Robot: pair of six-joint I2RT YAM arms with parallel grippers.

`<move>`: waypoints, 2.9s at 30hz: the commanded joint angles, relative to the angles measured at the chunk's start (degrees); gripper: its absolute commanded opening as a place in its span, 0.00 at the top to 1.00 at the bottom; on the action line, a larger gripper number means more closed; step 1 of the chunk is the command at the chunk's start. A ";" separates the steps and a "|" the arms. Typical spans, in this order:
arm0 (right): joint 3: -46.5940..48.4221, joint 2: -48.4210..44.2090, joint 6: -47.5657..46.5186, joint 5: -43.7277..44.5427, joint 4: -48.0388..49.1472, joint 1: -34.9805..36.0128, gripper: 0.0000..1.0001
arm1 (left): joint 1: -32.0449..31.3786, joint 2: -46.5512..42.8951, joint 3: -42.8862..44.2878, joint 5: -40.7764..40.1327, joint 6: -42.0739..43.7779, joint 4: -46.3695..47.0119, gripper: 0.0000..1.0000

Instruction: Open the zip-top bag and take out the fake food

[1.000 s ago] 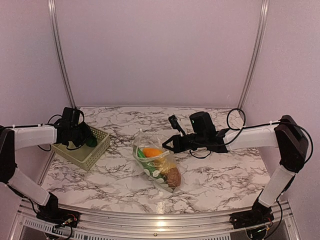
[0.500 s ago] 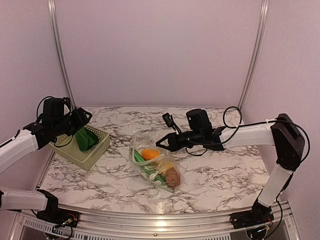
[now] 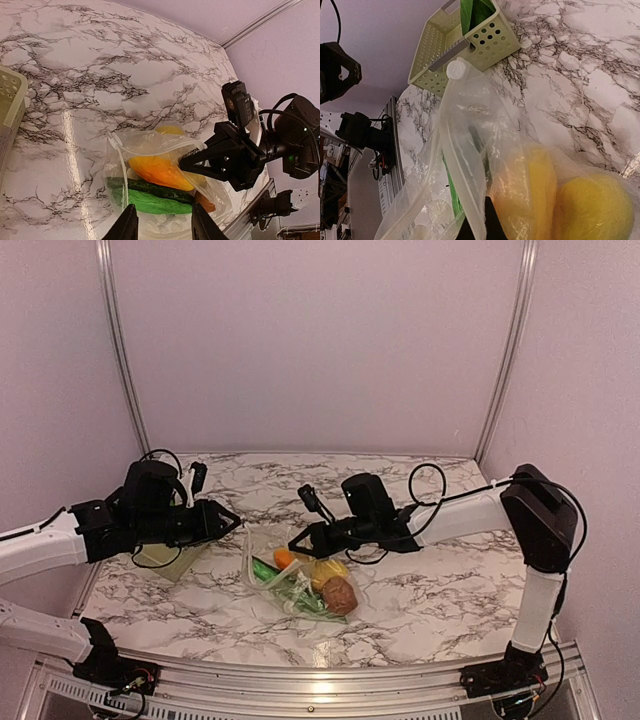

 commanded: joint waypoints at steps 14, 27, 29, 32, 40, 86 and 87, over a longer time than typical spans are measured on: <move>-0.35 3.71 4.24 1.87 6.38 1.09 1.00 | -12.53 17.22 -2.04 -7.23 -16.67 6.36 0.61; -0.44 4.38 4.61 1.23 7.28 1.83 1.00 | -12.51 28.90 2.82 -14.74 -23.88 0.03 0.44; -0.52 4.54 4.77 1.59 7.16 1.87 1.00 | -12.42 31.11 4.78 -15.60 -24.95 -1.52 0.42; -0.74 4.77 4.95 1.80 7.09 1.86 1.00 | -12.36 34.58 7.89 -16.78 -25.97 -3.98 0.41; -0.88 5.03 4.34 2.64 6.32 1.87 1.00 | -12.31 42.50 13.12 -16.50 -26.41 -6.21 0.46; -11.68 -3.85 3.96 3.20 11.71 -2.47 1.00 | 1.45 4.45 15.22 -35.73 12.97 4.69 0.89; -11.62 -3.99 3.84 3.15 11.66 -2.54 1.00 | 3.26 3.99 15.84 -34.46 13.91 3.60 0.89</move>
